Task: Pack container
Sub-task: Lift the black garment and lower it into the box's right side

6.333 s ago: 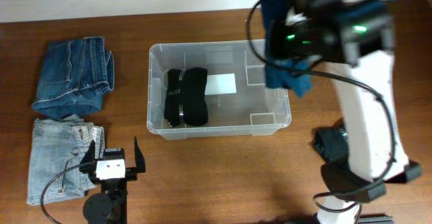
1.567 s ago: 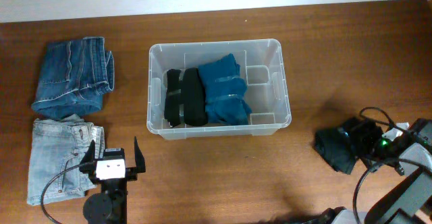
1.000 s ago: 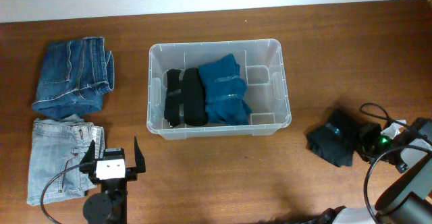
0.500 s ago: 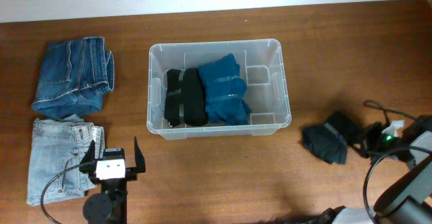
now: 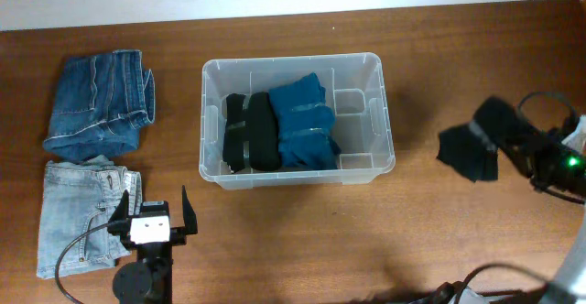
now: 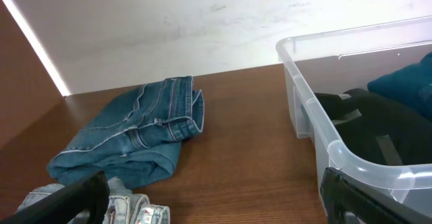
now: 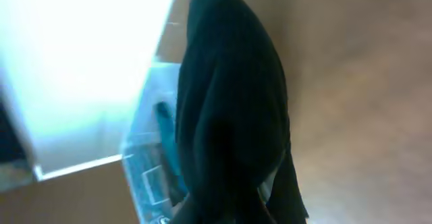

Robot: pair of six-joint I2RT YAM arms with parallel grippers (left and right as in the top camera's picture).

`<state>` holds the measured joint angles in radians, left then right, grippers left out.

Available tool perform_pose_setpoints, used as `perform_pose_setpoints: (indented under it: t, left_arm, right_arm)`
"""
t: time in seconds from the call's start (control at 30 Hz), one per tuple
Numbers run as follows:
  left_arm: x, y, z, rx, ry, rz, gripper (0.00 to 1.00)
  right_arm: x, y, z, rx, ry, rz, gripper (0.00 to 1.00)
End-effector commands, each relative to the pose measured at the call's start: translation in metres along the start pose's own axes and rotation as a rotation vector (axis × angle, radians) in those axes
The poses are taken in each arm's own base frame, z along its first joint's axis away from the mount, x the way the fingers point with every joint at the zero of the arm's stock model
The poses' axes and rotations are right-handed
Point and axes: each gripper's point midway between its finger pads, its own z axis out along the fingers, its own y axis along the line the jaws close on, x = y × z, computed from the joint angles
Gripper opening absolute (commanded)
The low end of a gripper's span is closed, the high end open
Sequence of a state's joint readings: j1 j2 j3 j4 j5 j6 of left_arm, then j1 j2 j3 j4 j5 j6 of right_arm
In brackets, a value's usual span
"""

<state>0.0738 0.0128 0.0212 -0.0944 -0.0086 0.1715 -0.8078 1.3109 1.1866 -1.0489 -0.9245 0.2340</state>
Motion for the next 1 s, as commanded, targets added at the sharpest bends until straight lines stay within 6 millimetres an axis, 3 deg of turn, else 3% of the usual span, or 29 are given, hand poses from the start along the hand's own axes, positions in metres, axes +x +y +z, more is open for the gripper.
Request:
perform_pose_setpoints:
  t: [0.0, 0.2, 0.3, 0.37, 0.5, 0.77, 0.97]
  left_arm:
    - [0.001, -0.001, 0.000, -0.001, -0.001, 0.002, 1.00]
    - [0.001, -0.001, 0.000, -0.001, -0.001, 0.002, 1.00]
    - [0.001, -0.001, 0.000, -0.001, -0.001, 0.002, 1.00]
    - [0.001, -0.001, 0.000, -0.001, -0.001, 0.002, 1.00]
    - [0.001, -0.001, 0.000, -0.001, -0.001, 0.002, 1.00]
    - [0.001, -0.001, 0.000, 0.000, 0.000, 0.002, 1.00]
    - [0.001, -0.001, 0.000, -0.001, -0.001, 0.002, 1.00]
  right_arm:
    - [0.014, 0.078, -0.019, -0.163, -0.001, -0.157, 0.05]
    - [0.053, 0.174, -0.018, -0.303, 0.079, -0.409, 0.05]
    - [0.072, 0.205, -0.004, -0.317, 0.096, -0.502, 0.05]
    - [0.082, 0.214, 0.009, -0.299, 0.100, -0.539, 0.05]
    - [0.110, 0.216, 0.050, -0.210, 0.155, -0.588, 0.05]
    - [0.154, 0.193, 0.146, -0.082, 0.333, -0.648, 0.05]
    - [0.150, 0.155, 0.200, 0.042, 0.382, -0.610, 0.05]
